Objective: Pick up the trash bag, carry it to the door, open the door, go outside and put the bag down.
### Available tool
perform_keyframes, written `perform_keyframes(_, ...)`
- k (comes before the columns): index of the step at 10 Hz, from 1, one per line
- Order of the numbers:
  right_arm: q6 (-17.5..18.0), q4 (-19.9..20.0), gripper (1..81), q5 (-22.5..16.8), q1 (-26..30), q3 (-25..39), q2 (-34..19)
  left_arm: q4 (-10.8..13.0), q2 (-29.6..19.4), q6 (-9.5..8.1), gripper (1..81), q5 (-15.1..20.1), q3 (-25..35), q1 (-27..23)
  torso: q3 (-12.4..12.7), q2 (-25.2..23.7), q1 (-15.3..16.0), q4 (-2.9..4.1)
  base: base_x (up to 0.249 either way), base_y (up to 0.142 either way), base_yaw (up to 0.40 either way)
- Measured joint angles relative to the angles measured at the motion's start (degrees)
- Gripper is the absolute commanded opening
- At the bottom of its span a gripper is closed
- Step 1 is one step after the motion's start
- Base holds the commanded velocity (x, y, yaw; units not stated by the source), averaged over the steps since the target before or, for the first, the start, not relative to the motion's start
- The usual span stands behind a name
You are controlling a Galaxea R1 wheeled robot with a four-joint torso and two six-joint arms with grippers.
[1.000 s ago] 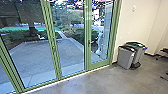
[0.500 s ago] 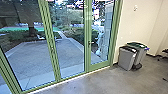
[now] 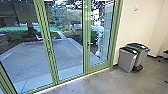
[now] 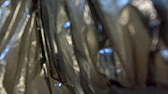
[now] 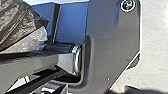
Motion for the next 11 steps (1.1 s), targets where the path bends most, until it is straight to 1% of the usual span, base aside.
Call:
perform_keyframes(8, 0.0, 0.0, 81.1, 0.0, 0.0, -0.1, 0.0, 0.0, 0.0, 0.0, 1.0, 0.0, 0.0, 0.1, 0.0, 0.0, 0.0, 0.0, 0.158, -0.075, 0.0)
perform_keyframes(11, 0.0, 0.0, 81.1, 0.0, 0.0, -0.1, 0.0, 0.0, 0.0, 0.02, 1.0, -0.1, 0.0, 0.0, 0.0, 0.0, 0.0, 0.0, 0.16, -0.092, 0.0)
